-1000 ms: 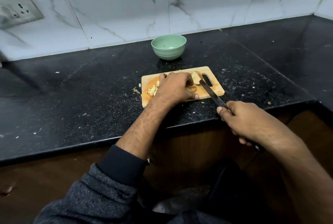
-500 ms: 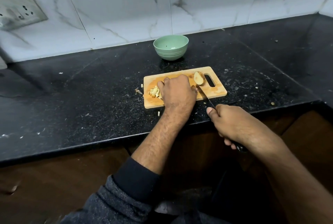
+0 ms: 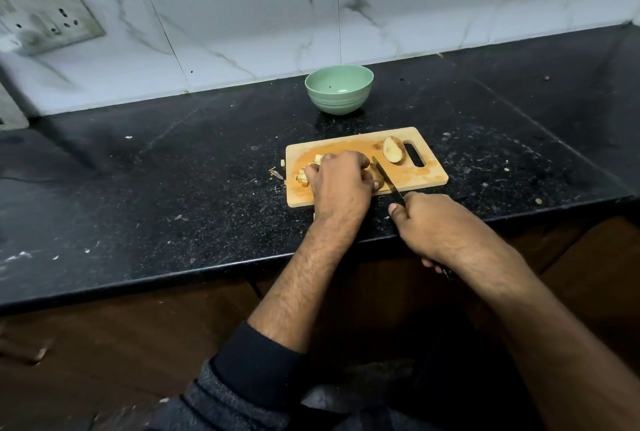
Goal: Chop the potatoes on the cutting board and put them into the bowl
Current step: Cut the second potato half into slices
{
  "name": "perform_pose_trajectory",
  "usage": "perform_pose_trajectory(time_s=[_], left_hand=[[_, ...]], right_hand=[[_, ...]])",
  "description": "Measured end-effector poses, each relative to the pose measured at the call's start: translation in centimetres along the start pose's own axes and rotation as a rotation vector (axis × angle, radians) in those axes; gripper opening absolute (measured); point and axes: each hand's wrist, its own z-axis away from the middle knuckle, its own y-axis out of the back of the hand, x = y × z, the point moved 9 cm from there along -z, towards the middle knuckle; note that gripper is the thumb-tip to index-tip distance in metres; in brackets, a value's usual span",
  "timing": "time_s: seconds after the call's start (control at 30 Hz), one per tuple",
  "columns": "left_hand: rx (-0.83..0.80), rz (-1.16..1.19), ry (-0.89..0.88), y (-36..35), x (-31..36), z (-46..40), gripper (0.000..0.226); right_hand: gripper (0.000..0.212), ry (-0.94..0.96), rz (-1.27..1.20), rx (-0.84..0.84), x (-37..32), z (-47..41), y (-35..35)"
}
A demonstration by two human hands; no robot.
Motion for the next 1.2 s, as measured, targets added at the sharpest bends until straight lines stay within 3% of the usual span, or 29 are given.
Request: perform_pose_trajectory(time_s=[0.17, 0.3, 0.47, 1.2], left_hand=[[0.042, -0.063, -0.055, 0.0, 0.5, 0.8, 0.036], [-0.077, -0.133, -0.151, -0.5, 0.6, 0.5, 0.049], [-0.177, -0.173, -0.234, -1.2, 0.7, -0.4, 0.042], [-0.203, -0.136, -0.211, -0.9, 0.6, -2.1, 0.031]], right_hand=[[0.044, -0.015, 0.012, 0.045, 0.8, -0.4, 0.7], [0.039, -0.028, -0.127, 0.031, 1.4, 0.1, 0.7], [0.036, 0.002, -0.303, -0.02, 0.8, 0.6, 0.5], [0.036, 0.015, 0.02, -0.011, -1.0, 0.0, 1.2]])
